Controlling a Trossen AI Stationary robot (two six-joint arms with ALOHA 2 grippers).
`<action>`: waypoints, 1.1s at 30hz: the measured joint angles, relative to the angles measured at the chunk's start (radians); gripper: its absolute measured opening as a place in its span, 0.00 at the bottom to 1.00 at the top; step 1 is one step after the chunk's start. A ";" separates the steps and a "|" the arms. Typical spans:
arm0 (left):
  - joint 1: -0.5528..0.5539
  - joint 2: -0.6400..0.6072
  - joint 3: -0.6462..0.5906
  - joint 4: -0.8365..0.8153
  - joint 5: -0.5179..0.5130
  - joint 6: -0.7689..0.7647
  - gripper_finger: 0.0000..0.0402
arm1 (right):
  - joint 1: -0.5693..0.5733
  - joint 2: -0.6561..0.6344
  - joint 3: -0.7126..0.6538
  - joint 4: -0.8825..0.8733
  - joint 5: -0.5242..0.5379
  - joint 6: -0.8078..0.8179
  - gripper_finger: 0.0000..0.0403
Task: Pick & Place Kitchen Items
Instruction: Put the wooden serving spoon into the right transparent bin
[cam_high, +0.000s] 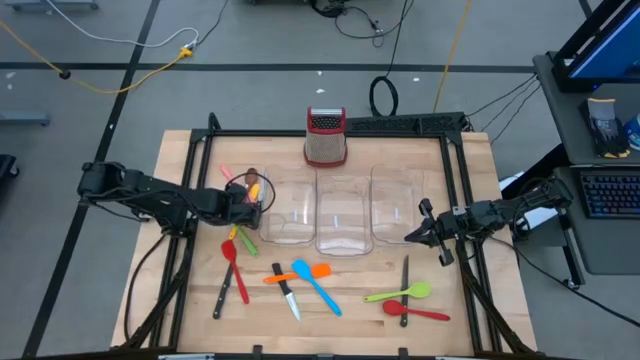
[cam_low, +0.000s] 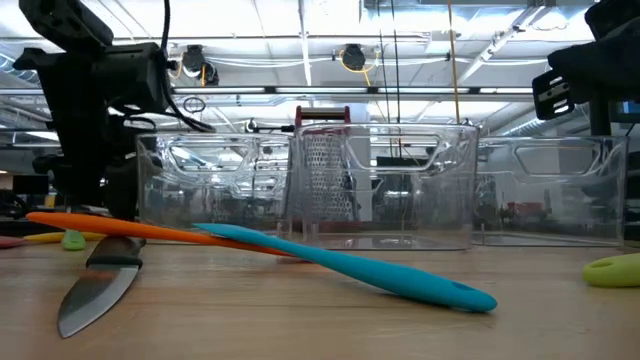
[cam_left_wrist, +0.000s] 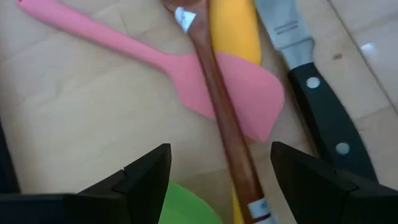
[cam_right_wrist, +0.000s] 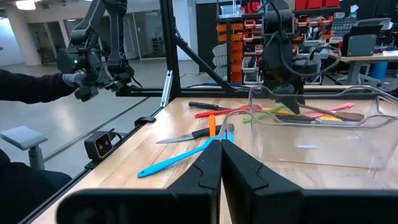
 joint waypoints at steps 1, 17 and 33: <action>0.000 -0.003 -0.003 0.002 -0.001 -0.003 0.70 | 0.000 0.000 0.000 0.000 0.000 0.000 0.01; 0.000 -0.003 -0.020 0.000 -0.048 -0.011 0.31 | 0.000 0.000 0.000 0.000 0.000 0.000 0.01; -0.004 -0.008 -0.020 -0.106 -0.117 -0.102 0.08 | 0.000 0.000 0.000 0.000 0.000 0.000 0.01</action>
